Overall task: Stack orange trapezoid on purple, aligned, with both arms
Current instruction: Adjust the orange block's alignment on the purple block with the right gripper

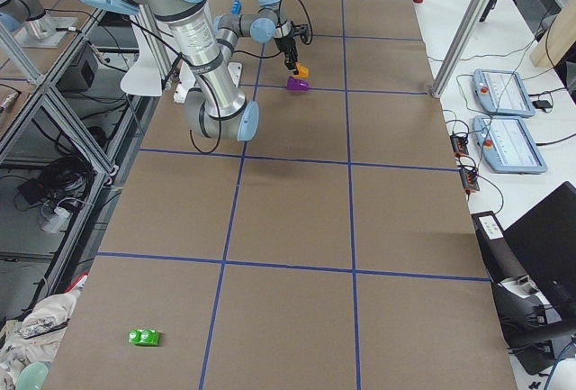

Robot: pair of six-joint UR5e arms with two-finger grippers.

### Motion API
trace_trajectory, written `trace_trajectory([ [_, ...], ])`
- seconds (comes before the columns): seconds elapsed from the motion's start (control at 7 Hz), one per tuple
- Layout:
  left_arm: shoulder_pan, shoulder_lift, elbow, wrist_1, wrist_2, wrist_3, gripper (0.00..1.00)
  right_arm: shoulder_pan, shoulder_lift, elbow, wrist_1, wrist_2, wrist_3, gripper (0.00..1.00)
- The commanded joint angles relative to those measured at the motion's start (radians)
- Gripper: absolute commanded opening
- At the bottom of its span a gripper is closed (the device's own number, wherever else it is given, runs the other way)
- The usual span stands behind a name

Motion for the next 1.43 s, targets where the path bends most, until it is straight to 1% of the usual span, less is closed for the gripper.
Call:
trace_trajectory([
  [0.0, 0.001, -0.002, 0.002, -0.001, 0.0, -0.001, 1.0, -0.023, -0.009, 0.004, 0.0, -0.003, -0.003, 0.0],
  [0.86, 0.001, -0.002, 0.002, -0.001, 0.0, -0.001, 1.0, -0.01, -0.013, 0.002, 0.004, -0.007, -0.017, 0.0],
  [1.29, 0.001, -0.002, 0.002, -0.001, 0.0, -0.001, 1.0, -0.022, -0.018, -0.001, 0.009, -0.005, -0.017, 0.0],
])
